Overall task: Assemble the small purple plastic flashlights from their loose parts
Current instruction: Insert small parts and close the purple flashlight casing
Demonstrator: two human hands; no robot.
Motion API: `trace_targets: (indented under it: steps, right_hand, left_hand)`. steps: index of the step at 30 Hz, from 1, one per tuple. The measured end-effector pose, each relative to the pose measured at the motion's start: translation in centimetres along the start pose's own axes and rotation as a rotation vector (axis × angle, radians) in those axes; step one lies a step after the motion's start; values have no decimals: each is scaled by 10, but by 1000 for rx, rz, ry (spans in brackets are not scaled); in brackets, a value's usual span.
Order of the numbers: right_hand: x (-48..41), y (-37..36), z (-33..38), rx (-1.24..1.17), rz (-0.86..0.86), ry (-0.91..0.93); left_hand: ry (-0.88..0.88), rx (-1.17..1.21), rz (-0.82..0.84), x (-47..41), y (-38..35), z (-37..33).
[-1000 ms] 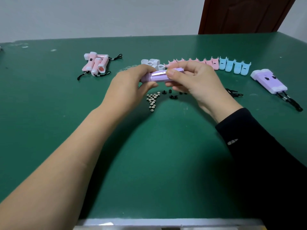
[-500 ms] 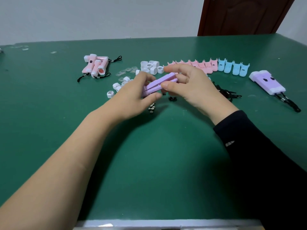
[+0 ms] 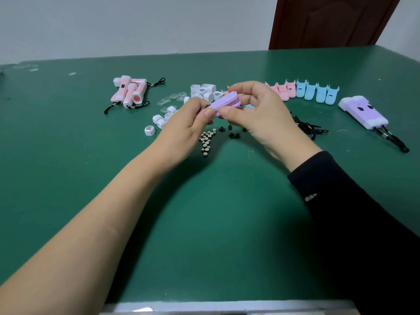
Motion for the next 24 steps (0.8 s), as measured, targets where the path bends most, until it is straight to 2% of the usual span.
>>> trace_targets:
  steps: [4,10,13,17,19,21,22,24]
  right_hand:
    - [1,2,2,22,-9,20]
    - [0,4,-4,9,11,-15]
    - [0,1,-9,31,55,-46]
    - [-7,6,-16,-64,102,-143]
    - [-15,40,-9,108,-72,-94]
    - [-18,85,1,570,-286,-33]
    - [-18,101,1,783,-327,-51]
    - [-17,123,-13,972,-305,-169]
  left_hand:
    - [-17,8,9,-1,1,-1]
    - [-81,-122,81,-1,-3,2]
    - [-36,-164,98,-1,-7,11]
    - [27,-164,54,-3,-4,22]
    - [39,-162,15,-5,2,26]
    - [45,-154,-14,-6,8,29]
    - [49,-154,-24,-6,9,30]
    - [53,-165,-29,-7,8,31]
Point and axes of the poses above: each hand's wrist, its own x-axis away from the middle knuckle, its own y-axis out of the back of the hand, z = x × y, the point moved 9 cm from there along -x, towards the middle knuckle, and after that the axes turned 12 degrees about -x, right-handed, at the moved point
